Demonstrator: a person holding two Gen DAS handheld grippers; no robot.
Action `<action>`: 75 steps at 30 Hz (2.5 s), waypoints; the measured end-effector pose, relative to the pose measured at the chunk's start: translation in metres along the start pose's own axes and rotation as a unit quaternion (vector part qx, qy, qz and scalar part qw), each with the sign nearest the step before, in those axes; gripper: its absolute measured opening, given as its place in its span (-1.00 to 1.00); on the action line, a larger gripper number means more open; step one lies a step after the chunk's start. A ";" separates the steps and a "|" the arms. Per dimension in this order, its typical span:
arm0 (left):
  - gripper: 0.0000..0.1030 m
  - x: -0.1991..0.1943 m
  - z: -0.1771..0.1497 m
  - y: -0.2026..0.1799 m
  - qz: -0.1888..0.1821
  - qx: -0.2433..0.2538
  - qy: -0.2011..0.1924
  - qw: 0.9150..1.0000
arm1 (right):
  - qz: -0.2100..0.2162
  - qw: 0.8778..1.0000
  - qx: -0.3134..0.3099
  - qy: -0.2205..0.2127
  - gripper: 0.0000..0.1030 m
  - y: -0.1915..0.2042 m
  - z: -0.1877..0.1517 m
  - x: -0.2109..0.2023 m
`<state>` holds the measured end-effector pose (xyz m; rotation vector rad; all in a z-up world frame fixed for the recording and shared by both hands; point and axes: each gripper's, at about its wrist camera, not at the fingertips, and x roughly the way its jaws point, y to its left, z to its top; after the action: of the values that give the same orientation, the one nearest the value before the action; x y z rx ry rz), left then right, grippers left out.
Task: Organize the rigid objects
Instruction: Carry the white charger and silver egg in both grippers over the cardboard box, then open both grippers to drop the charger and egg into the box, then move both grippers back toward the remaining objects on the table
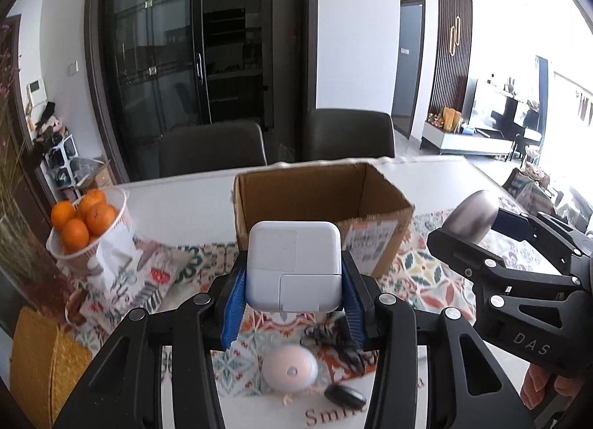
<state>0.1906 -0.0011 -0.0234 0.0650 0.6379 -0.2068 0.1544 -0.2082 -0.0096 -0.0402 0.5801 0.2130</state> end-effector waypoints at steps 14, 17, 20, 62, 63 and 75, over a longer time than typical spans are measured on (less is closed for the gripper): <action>-0.12 0.037 0.050 0.007 0.004 0.005 -0.016 1.000 | -0.002 1.000 -0.009 -0.015 0.27 -0.017 0.049 0.034; -0.12 0.045 0.058 0.009 0.006 0.003 -0.013 1.000 | -0.001 1.000 -0.010 -0.008 0.27 -0.018 0.060 0.044; -0.12 0.055 0.067 0.012 0.010 -0.002 -0.010 1.000 | 0.002 1.000 -0.009 0.000 0.27 -0.023 0.068 0.057; 0.70 0.100 0.059 0.021 0.076 -0.010 0.084 0.994 | -0.048 0.994 0.019 0.101 0.49 -0.041 0.059 0.122; 0.75 0.094 0.057 0.022 0.079 -0.013 0.080 0.994 | -0.048 0.994 0.019 0.099 0.49 -0.039 0.058 0.118; 1.00 0.034 0.032 0.016 0.127 0.005 0.043 0.991 | -0.056 0.996 0.003 0.072 0.49 -0.023 0.033 0.057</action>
<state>0.2394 0.0052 -0.0187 0.1641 0.7083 0.0384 0.2232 -0.2165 -0.0134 -0.0817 0.7207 0.1001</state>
